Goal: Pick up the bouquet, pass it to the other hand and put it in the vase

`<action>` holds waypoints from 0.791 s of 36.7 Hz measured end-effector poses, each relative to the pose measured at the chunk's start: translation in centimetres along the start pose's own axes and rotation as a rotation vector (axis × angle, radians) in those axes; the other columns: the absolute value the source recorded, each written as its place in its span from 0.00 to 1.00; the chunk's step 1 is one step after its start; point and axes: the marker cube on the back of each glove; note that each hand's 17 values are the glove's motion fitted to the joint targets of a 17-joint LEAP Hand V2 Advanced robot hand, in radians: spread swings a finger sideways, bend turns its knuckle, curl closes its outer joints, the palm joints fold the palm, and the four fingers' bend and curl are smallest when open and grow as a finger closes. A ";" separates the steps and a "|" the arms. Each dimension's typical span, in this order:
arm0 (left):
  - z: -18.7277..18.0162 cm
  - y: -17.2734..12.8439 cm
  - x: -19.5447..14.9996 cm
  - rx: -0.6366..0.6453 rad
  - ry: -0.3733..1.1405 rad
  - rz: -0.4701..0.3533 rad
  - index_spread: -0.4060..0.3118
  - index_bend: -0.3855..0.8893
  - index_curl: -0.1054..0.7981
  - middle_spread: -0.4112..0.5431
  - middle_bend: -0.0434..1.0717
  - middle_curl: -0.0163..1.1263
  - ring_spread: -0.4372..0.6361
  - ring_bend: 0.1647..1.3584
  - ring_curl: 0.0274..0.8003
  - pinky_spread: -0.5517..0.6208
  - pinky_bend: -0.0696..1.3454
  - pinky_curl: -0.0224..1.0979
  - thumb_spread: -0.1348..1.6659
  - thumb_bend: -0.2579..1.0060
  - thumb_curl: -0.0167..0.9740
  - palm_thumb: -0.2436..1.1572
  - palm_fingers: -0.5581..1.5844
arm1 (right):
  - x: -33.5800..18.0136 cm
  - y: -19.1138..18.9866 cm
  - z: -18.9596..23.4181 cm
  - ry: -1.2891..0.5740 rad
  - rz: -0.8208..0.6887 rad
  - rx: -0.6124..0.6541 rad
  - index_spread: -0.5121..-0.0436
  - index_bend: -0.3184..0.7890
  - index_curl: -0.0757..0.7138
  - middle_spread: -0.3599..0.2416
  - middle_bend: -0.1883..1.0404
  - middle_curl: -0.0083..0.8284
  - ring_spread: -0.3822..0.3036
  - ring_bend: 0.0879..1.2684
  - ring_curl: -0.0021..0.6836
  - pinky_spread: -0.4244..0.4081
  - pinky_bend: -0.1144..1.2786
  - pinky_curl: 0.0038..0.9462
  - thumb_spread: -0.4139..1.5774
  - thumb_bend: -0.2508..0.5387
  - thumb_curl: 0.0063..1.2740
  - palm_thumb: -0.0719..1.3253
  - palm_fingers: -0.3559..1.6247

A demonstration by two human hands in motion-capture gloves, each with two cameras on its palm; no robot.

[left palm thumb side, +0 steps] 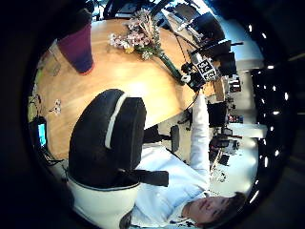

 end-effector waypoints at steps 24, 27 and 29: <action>0.0 0.1 0.1 -0.097 -0.065 -0.024 0.43 0.45 0.57 0.47 0.17 0.25 0.54 0.22 0.36 0.72 0.22 0.32 0.76 0.19 0.27 0.31 0.48 | -0.8 -2.6 -3.2 0.211 -0.013 0.710 0.63 0.59 0.55 0.38 0.69 0.65 0.33 0.65 0.70 0.31 0.51 0.42 0.66 0.31 0.36 0.72 0.98; 0.0 0.0 0.2 -0.103 -0.065 -0.019 0.43 0.45 0.57 0.47 0.17 0.25 0.54 0.22 0.36 0.72 0.22 0.32 0.76 0.19 0.27 0.31 0.48 | -0.8 -1.9 -3.7 0.119 0.032 0.693 0.63 0.66 0.60 0.37 0.74 0.69 0.31 0.69 0.74 0.28 0.53 0.45 0.66 0.31 0.37 0.73 0.96; -0.2 -0.2 0.5 -0.111 -0.065 -0.015 0.43 0.45 0.57 0.47 0.17 0.25 0.54 0.22 0.36 0.72 0.22 0.32 0.76 0.19 0.27 0.31 0.48 | -1.4 -1.5 -5.1 -0.029 0.009 0.714 0.64 0.69 0.63 0.37 0.76 0.70 0.30 0.70 0.76 0.27 0.55 0.47 0.66 0.31 0.38 0.75 0.95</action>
